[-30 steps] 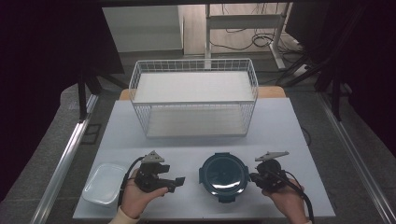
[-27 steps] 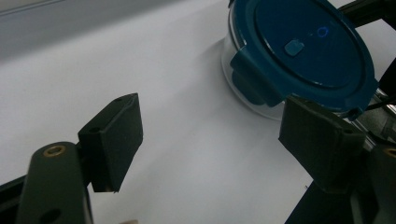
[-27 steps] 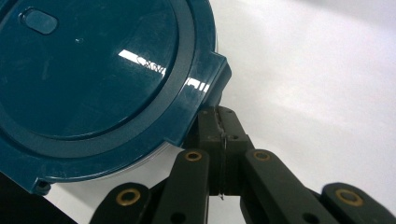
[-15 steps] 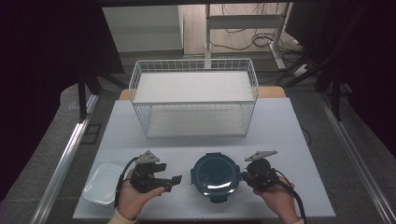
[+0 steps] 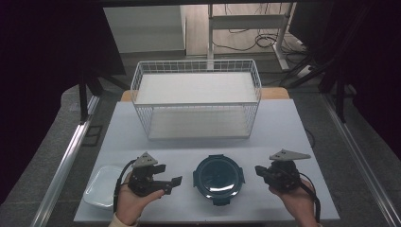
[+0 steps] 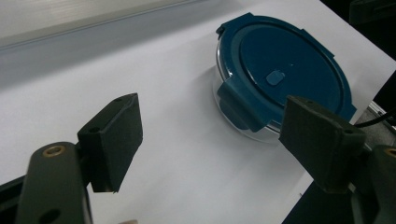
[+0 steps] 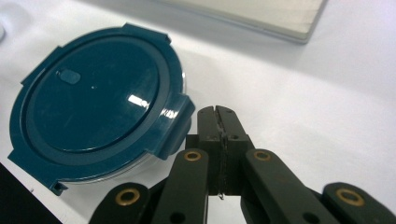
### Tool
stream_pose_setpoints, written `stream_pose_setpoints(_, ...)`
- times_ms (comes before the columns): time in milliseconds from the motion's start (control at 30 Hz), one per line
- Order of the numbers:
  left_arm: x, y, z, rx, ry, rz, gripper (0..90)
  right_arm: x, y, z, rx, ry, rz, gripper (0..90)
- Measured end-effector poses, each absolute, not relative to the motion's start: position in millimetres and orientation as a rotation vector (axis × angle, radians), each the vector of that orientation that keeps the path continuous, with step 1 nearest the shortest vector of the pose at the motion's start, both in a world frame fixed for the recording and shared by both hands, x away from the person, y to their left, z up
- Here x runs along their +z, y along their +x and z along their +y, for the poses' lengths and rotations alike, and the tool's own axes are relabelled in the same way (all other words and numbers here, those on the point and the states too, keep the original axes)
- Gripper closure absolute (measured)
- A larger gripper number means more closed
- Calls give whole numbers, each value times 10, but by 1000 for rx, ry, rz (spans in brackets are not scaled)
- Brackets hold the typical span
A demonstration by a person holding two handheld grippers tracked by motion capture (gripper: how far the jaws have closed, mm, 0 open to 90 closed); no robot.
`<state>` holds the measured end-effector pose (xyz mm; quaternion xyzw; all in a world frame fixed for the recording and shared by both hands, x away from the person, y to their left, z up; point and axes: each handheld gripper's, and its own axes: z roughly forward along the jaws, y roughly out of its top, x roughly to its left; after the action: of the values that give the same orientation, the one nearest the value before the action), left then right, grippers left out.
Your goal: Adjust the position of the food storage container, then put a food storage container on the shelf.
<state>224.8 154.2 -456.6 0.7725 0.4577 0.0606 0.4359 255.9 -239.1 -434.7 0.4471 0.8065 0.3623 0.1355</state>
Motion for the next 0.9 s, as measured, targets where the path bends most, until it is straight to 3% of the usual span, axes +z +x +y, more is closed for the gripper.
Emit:
stream_pose_setpoints(67,-4571,2250,1539,148,1924,1139,210,-4351,2565,-2425,1085,1304,2329,823)
stream_pose_setpoints(100,-4584,2254,1535,145,1924,1142,210,-4370,2596,-2495,1161,1335,2295,629)
stream_pose_setpoints(133,-4599,2258,1534,142,1925,1146,210,-4375,2610,-2509,1182,1353,2273,493)
stream_pose_setpoints(167,-4599,2258,1534,142,1925,1146,210,-4374,2626,-2526,1206,1376,2248,408)
stream_pose_setpoints(267,-4581,2252,1529,143,1913,1150,209,-4367,2635,-2546,1252,1375,2251,278)
stream_pose_setpoints(400,-4539,2229,1526,149,1895,1147,203,-4383,2613,-2544,1281,1348,2265,192)
stream_pose_setpoints(900,-4589,2264,1497,30,1803,1164,163,-4487,2678,-2500,1370,1395,2357,126)
